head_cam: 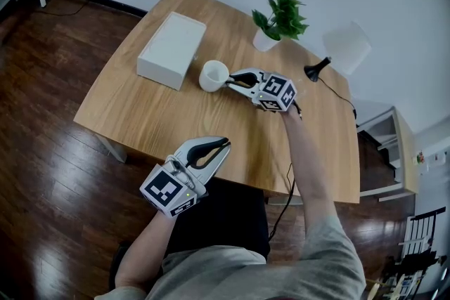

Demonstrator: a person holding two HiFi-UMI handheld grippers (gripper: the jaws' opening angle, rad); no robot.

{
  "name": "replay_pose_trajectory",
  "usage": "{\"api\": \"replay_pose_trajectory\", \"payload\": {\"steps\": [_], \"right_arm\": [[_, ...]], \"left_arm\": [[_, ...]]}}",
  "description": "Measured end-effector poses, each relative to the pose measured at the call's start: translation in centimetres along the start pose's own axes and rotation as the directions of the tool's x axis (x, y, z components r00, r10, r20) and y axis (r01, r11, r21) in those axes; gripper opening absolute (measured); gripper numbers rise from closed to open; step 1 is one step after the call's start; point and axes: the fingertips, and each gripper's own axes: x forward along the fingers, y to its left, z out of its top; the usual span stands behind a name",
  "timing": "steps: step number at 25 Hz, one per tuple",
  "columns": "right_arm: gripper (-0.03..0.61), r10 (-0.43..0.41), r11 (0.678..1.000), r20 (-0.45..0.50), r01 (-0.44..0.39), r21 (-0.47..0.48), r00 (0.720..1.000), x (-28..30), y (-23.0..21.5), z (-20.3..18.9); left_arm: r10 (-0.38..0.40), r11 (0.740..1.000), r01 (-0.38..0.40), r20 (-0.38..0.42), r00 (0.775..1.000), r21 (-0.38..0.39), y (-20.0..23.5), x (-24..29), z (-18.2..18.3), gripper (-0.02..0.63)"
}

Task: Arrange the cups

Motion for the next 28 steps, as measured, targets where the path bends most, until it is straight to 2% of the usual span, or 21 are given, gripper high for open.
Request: {"api": "replay_pose_trajectory", "payload": {"steps": [4, 9, 13, 18, 22, 28], "right_arm": [[0.066, -0.002, 0.991, 0.046, -0.005, 0.136, 0.999, 0.0, 0.5, 0.8], [0.064, -0.09, 0.952, 0.133, 0.046, 0.302, 0.987, -0.2, 0.5, 1.3], [0.064, -0.174, 0.919, 0.197, 0.087, 0.385, 0.965, -1.6, -1.3, 2.2], [0.064, -0.261, 0.898, 0.229, 0.149, 0.414, 0.938, -2.6, -6.5, 6.0], [0.064, -0.237, 0.906, 0.161, 0.159, 0.391, 0.958, 1.2, -10.3, 9.2], [0.064, -0.182, 0.906, 0.115, 0.121, 0.405, 0.977, 7.0, -12.3, 12.0]], "left_arm": [[0.006, 1.0, -0.006, 0.006, 1.0, -0.001, 0.3, -0.1, 0.1, 0.015], [0.013, 1.0, -0.013, 0.016, 1.0, -0.014, 0.5, -0.2, 0.3, 0.015], [0.013, 1.0, -0.013, 0.024, 1.0, -0.022, 0.5, -0.3, 0.4, 0.015], [0.036, 0.999, -0.036, 0.016, 0.999, -0.036, 1.2, -0.6, 0.3, 0.015], [0.058, 0.998, -0.058, 0.002, 0.998, -0.024, 1.5, -0.4, -0.1, 0.015], [0.063, 0.998, -0.063, -0.015, 0.998, -0.027, 1.7, -0.6, -0.5, 0.015]]}}
